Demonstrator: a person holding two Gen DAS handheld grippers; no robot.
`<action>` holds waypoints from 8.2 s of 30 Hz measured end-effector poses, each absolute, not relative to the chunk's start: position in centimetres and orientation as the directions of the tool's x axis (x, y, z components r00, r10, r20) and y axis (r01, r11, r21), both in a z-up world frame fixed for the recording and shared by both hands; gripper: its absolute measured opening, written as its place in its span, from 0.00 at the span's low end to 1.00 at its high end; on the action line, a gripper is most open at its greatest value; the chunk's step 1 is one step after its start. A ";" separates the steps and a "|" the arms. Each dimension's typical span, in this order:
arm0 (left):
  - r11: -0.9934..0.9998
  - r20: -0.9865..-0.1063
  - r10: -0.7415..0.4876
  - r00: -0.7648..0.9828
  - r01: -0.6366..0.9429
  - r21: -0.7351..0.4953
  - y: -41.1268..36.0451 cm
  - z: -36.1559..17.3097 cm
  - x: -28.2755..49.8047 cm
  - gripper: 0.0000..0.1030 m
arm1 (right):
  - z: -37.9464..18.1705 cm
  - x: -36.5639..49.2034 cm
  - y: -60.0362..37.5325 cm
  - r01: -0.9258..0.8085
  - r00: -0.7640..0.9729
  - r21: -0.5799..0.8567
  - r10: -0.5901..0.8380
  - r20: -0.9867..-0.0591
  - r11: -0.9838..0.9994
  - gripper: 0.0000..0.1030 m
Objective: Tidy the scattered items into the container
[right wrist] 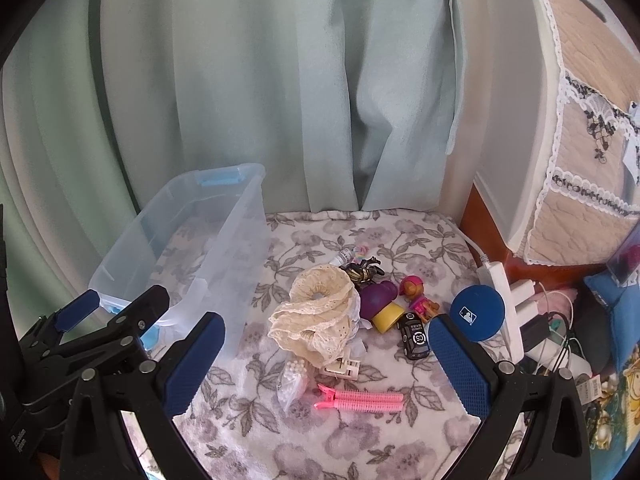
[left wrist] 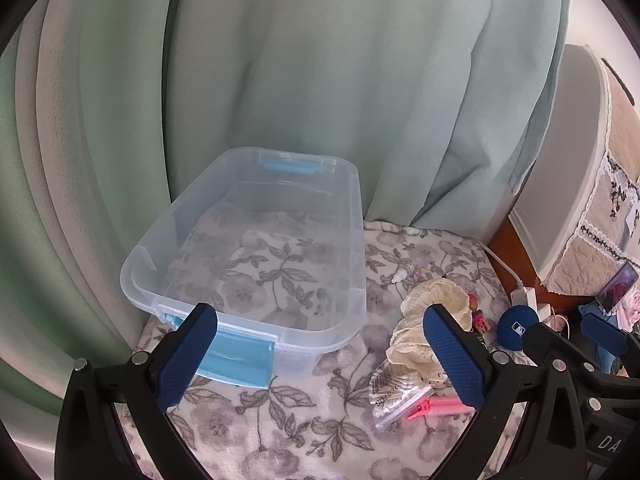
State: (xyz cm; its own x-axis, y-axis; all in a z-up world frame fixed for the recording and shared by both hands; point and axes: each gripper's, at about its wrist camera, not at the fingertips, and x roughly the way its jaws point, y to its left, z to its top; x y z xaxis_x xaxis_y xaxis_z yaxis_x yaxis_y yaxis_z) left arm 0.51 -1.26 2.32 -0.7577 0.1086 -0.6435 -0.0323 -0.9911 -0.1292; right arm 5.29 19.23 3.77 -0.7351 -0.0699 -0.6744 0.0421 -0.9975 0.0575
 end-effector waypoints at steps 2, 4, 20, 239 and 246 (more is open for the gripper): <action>-0.991 -0.643 0.107 -0.758 -0.031 -0.128 -1.2 2.3 0.5 0.99 | 3.8 5.3 19.3 0.042 -0.736 0.060 -0.071 -0.674 -0.997 1.00; -0.991 -0.642 0.109 -0.759 -0.032 -0.130 -1.2 2.4 0.5 0.99 | 3.8 5.3 19.2 0.041 -0.735 0.060 -0.071 -0.674 -0.997 1.00; -0.975 -0.663 0.221 -0.715 -0.148 -0.165 2.6 1.4 -0.1 1.00 | 2.8 6.0 23.2 0.017 -0.740 0.120 -0.093 -0.666 -0.993 1.00; -0.954 -0.676 0.100 -0.730 0.122 -0.274 -11.1 -2.5 -6.3 0.42 | 0.5 -6.1 6.3 0.358 -0.543 0.280 -0.443 -0.714 -0.891 0.84; -0.956 -0.680 0.099 -0.727 0.120 -0.267 -11.4 -2.0 -5.5 0.55 | 1.2 -5.9 6.6 0.362 -0.564 0.281 -0.449 -0.693 -0.889 0.87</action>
